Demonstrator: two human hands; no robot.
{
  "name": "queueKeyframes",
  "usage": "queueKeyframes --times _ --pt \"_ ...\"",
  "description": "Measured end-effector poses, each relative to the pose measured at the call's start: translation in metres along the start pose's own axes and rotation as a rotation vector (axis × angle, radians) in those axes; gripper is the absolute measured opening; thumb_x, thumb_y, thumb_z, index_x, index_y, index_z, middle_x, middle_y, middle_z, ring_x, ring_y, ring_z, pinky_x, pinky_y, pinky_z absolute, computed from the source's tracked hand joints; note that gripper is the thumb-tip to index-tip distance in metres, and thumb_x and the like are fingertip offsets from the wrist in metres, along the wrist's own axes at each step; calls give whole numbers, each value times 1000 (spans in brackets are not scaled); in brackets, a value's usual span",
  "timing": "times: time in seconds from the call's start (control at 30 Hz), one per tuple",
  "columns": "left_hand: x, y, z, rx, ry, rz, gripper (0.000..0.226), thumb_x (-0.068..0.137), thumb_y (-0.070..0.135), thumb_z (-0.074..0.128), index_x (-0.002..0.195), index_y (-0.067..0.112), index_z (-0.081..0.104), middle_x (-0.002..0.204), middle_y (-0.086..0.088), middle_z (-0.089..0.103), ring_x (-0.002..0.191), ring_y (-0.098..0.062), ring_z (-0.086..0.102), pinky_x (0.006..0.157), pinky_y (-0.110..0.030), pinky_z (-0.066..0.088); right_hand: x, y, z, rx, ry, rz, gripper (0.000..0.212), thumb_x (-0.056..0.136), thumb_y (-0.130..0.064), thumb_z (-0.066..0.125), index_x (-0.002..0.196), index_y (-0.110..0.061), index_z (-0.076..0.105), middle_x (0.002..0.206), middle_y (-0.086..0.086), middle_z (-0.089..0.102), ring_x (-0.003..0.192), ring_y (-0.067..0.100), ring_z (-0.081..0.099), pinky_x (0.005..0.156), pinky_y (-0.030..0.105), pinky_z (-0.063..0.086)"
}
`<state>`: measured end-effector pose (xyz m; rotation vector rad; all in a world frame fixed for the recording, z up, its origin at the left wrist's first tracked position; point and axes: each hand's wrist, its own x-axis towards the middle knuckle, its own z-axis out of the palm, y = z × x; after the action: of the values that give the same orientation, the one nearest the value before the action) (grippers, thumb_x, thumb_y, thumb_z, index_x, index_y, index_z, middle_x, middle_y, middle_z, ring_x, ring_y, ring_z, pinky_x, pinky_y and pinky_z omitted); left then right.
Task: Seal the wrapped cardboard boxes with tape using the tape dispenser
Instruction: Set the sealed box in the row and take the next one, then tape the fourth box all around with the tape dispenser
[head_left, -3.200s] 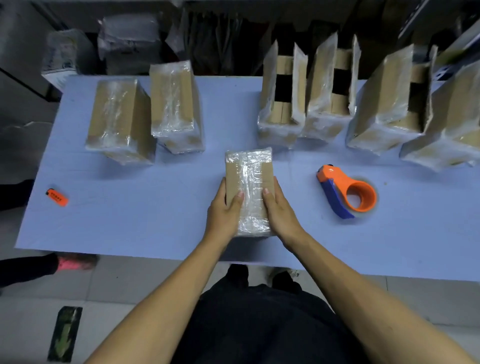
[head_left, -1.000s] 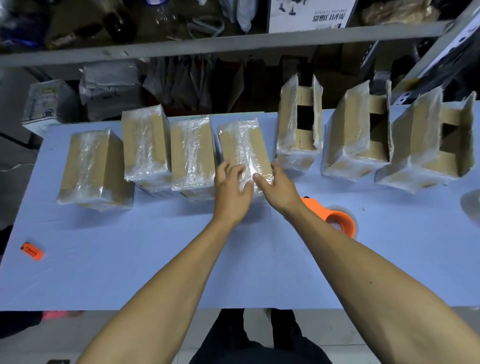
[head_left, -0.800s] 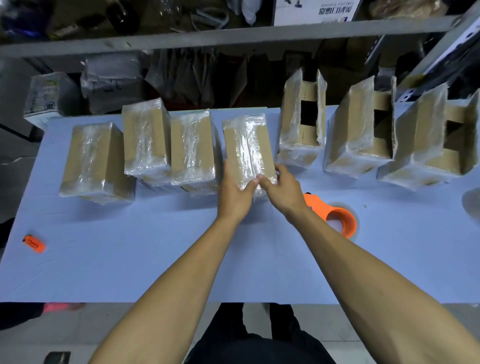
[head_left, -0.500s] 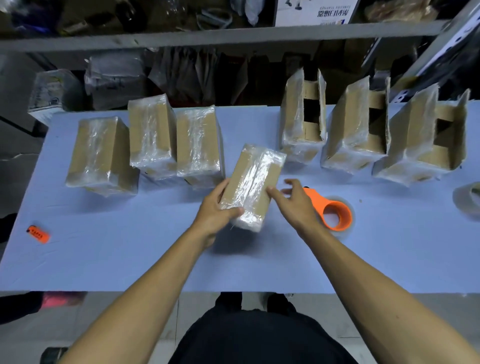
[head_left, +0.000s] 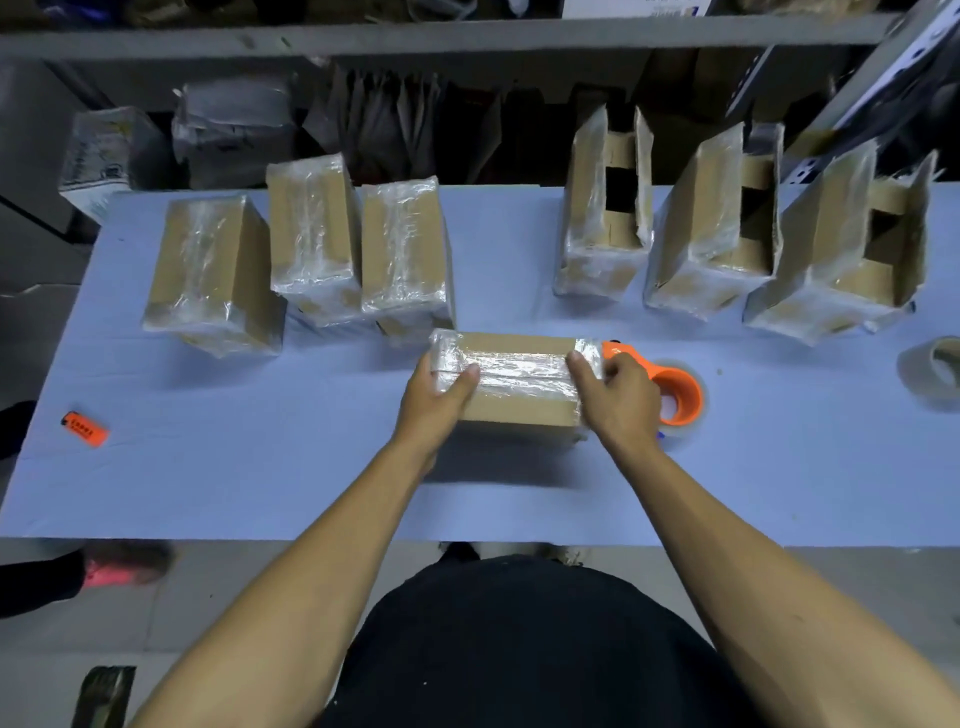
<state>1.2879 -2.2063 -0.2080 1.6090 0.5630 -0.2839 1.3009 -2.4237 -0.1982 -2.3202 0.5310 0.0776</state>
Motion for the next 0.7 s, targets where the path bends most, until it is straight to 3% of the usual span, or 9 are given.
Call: queueKeyframes --times 0.1,0.2,0.27,0.33,0.47,0.57,0.7 --pt "2 -6 4 40 -9 41 61 93 35 70 148 24 46 139 3 61 128 -16 57 111 -40 45 7 7 -7 117 -57 52 47 98 -50 48 67 -14 48 64 0 53 63 17 47 58 33 31" --pt "5 -7 5 -2 28 15 68 91 31 72 152 24 42 147 -1 54 134 -21 53 114 -45 42 23 24 -19 8 -48 42 30 101 -28 47 100 -3 63 101 18 66 93 33 57 75 38 40" --pt "4 -7 8 4 48 20 69 89 31 72 151 25 43 145 0 56 132 -21 55 113 -45 43 27 38 -21 -184 -106 77 41 93 -20 60 126 3 52 119 28 58 108 42 54 87 43 42" --pt "4 -8 8 19 52 28 64 89 33 72 146 21 48 139 -2 61 128 -22 58 111 -46 45 25 49 -16 -285 -208 88 61 86 -12 67 137 1 38 118 30 54 106 46 53 82 45 44" --pt "4 -8 9 17 61 9 59 91 31 72 144 17 50 140 -7 60 131 -26 56 111 -48 45 25 55 -18 -349 -185 -6 55 85 2 56 136 0 35 103 26 61 89 44 58 61 39 40" --pt "3 -7 11 -3 69 12 54 92 27 72 142 18 53 135 -5 64 126 -25 60 109 -47 48 30 51 -33 -291 -99 -33 39 86 0 56 124 -1 45 107 20 63 88 39 58 62 38 42" --pt "1 -5 19 -23 87 1 43 89 23 75 130 20 63 120 1 72 114 -20 67 105 -46 51 37 38 -59 -112 -86 -19 32 87 -22 55 116 -10 48 106 11 62 84 28 57 64 32 40"
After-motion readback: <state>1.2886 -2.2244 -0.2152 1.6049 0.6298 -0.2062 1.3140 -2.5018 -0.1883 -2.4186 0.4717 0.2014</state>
